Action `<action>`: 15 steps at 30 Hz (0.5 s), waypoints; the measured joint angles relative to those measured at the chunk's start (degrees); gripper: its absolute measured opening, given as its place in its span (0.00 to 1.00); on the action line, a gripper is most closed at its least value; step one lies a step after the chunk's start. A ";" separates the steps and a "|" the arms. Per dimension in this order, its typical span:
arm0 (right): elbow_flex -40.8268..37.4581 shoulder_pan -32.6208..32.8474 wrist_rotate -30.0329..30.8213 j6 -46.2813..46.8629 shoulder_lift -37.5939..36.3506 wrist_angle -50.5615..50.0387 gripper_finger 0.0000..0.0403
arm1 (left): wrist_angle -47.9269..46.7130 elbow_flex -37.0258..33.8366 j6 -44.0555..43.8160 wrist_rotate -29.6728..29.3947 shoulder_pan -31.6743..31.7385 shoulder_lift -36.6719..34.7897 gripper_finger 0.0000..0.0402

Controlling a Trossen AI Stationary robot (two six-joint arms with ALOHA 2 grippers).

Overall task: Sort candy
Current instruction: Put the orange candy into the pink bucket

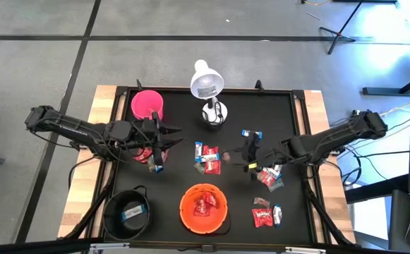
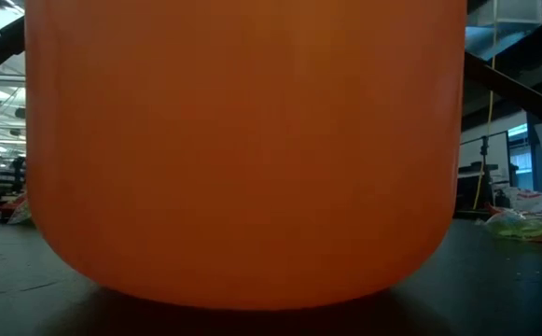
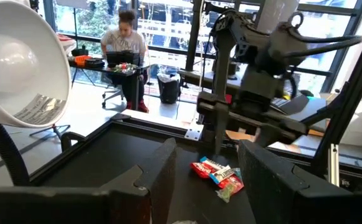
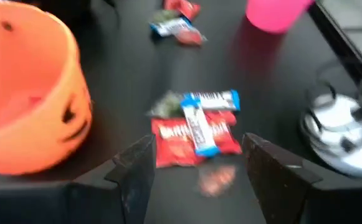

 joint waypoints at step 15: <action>-19.13 -11.23 -8.06 6.65 1.16 21.42 0.58 | 0.16 0.00 -1.52 0.05 -0.02 0.00 0.40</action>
